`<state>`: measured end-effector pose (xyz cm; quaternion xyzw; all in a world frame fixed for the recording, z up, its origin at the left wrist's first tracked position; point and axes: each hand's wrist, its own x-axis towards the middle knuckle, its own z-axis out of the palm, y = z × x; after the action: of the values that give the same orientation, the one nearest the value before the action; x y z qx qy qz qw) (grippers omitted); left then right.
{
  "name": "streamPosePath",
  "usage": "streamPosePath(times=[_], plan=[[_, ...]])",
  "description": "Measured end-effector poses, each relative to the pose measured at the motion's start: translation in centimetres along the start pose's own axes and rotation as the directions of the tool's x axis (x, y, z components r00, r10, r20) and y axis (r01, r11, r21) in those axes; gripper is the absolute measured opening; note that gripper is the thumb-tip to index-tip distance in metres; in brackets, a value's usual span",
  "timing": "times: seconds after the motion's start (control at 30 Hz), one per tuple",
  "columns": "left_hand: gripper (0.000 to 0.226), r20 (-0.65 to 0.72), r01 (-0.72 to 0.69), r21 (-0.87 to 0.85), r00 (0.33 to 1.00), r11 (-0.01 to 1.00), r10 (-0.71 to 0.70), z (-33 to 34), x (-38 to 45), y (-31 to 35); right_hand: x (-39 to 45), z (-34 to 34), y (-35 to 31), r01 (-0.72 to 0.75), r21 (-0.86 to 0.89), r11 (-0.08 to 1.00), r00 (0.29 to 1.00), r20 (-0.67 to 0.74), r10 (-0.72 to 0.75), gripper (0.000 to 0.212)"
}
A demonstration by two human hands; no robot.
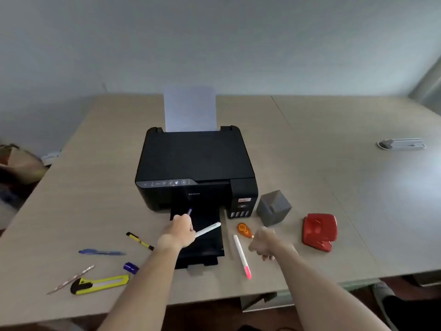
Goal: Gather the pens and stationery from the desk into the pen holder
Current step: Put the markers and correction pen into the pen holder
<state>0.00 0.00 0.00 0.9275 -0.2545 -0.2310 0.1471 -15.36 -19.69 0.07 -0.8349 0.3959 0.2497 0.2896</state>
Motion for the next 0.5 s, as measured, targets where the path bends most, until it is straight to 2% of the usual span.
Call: streamPosePath(times=[0.07,0.17,0.27,0.37,0.5], plan=[[0.009,-0.021,0.034,0.025,0.999,0.999,-0.034,1.4,-0.3,0.0,0.1,2.4,0.3,0.002,-0.011,1.000,1.000,0.006,-0.002,0.012],[0.016,-0.066,0.039,0.078,0.997,0.996,-0.034,3.6,-0.8,-0.2,-0.4,6.2,1.1,-0.035,0.070,0.997,0.999,0.006,0.035,0.027],[0.026,-0.105,0.026,0.104,0.994,0.994,-0.015,4.8,-0.4,-0.4,-0.2,8.2,1.5,-0.048,0.126,0.991,0.998,-0.043,0.054,0.022],[0.023,-0.129,0.016,0.149,0.992,0.989,0.003,5.5,-0.1,-0.4,0.0,9.2,1.8,-0.049,0.131,0.990,0.993,-0.104,0.063,0.015],[0.024,-0.133,-0.026,0.270,0.989,0.963,0.064,6.2,0.0,-0.4,0.2,8.5,2.4,-0.031,0.136,0.990,0.993,-0.110,0.046,0.011]])
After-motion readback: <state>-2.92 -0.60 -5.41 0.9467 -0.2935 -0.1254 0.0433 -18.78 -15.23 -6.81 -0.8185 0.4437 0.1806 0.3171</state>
